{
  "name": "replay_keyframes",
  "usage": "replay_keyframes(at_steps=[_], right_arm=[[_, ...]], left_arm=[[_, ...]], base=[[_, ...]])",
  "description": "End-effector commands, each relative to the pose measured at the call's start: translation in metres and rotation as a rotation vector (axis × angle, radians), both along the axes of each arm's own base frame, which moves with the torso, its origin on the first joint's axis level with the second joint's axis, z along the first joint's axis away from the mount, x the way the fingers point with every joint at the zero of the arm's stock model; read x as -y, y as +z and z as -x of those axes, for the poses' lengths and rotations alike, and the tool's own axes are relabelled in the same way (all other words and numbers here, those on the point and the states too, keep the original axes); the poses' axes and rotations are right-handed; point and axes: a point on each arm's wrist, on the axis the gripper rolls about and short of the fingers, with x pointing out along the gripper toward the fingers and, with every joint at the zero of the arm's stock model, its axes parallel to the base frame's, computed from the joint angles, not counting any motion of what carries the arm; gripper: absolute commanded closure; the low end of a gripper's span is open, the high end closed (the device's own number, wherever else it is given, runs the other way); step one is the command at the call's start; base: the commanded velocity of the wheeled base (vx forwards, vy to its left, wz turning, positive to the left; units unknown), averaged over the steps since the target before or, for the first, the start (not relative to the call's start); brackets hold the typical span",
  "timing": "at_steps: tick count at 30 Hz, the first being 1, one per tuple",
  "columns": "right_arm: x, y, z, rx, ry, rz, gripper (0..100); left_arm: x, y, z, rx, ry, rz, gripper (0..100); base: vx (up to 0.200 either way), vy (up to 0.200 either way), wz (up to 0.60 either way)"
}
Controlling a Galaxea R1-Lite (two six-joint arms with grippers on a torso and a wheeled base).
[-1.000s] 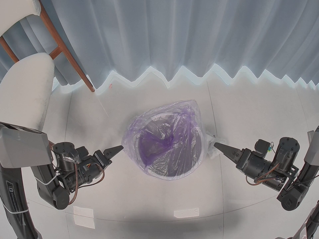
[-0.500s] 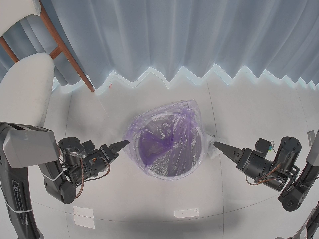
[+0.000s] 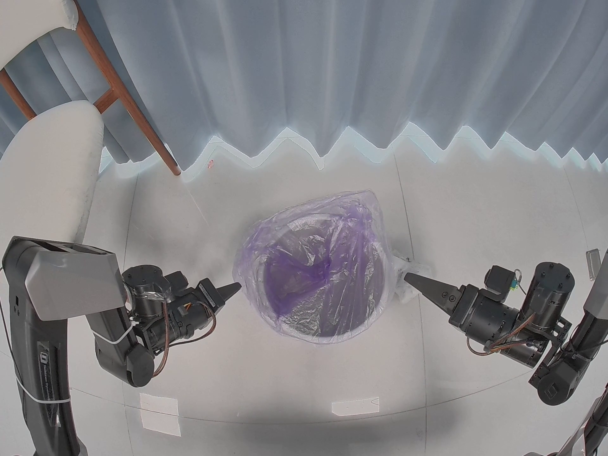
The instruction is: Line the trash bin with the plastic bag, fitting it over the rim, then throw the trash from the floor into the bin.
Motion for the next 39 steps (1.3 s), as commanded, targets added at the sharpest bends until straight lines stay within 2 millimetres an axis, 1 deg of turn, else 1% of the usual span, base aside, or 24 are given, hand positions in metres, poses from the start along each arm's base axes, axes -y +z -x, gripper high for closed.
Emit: replay_keyframes(at_steps=[1, 3, 5, 8, 13, 14, 17, 24, 27, 28, 29, 31, 32, 34, 36, 38, 39], right_arm=[[0.0, 0.0, 0.0, 0.008, 0.002, -0.004, 0], [-0.001, -0.001, -0.001, 0.008, 0.002, -0.004, 0], [-0.001, -0.001, -0.001, 0.008, 0.0, -0.004, 0], [-0.001, -0.001, -0.001, 0.008, 0.002, -0.004, 0], [-0.001, -0.001, -0.002, 0.007, 0.002, -0.003, 0], [-0.001, -0.001, -0.002, 0.008, 0.0, -0.004, 0], [-0.001, -0.001, -0.002, 0.008, 0.0, -0.004, 0], [-0.001, 0.001, -0.001, 0.014, 0.002, -0.006, 0], [-0.001, -0.001, -0.001, 0.008, 0.002, -0.004, 0], [-0.001, -0.001, -0.001, 0.008, 0.002, -0.004, 0], [-0.001, -0.001, -0.001, 0.008, 0.002, -0.004, 0], [-0.001, -0.001, -0.001, 0.006, 0.002, -0.002, 0], [-0.001, -0.001, -0.002, 0.007, 0.002, -0.003, 0], [-0.001, -0.001, -0.001, 0.006, 0.0, -0.002, 0], [-0.001, -0.001, -0.001, 0.007, 0.002, -0.003, 0], [-0.001, -0.001, -0.001, 0.006, 0.0, -0.002, 0], [-0.001, -0.002, -0.001, 0.004, 0.002, -0.002, 0]], left_arm=[[0.0, -0.01, -0.002, -0.023, 0.003, -0.005, 100], [-0.001, -0.001, -0.001, -0.002, 0.02, 0.0, 100], [-0.004, 0.007, 0.004, 0.005, 0.021, 0.006, 100], [-0.006, 0.01, 0.009, 0.0, 0.02, 0.008, 100], [-0.002, 0.01, 0.01, 0.004, 0.014, -0.004, 100], [0.001, 0.007, 0.011, -0.003, 0.027, -0.014, 0], [0.0, 0.01, 0.006, 0.015, 0.068, -0.009, 0], [0.005, 0.016, 0.004, 0.041, 0.055, 0.001, 0], [0.005, 0.025, -0.007, 0.092, 0.06, 0.022, 0], [0.005, 0.025, -0.007, 0.092, 0.06, 0.022, 0], [0.006, 0.03, -0.014, 0.12, 0.061, 0.033, 0], [0.008, 0.033, -0.021, 0.146, 0.057, 0.041, 0], [0.009, 0.032, -0.021, 0.146, 0.05, 0.042, 100], [0.011, 0.029, -0.022, 0.139, 0.037, 0.04, 100], [0.012, 0.018, -0.023, 0.116, 0.016, 0.032, 100], [0.011, 0.017, -0.024, 0.113, 0.016, 0.031, 100], [0.011, 0.013, -0.026, 0.108, 0.017, 0.03, 100]], base=[[0.0, 0.0, 0.0], [0.0, 0.0, 0.0], [0.0, 0.0, 0.0], [0.0, 0.0, 0.0], [0.0, 0.0, 0.0], [0.0, 0.0, 0.0], [0.0, 0.0, 0.0], [0.0, 0.0, 0.0], [0.0, 0.0, 0.0], [0.0, 0.0, 0.0], [0.0, 0.0, 0.0], [0.0, 0.0, 0.0], [0.0, 0.0, 0.0], [0.0, 0.0, 0.0], [0.0, 0.0, 0.0], [0.0, 0.0, 0.0], [0.0, 0.0, 0.0]])
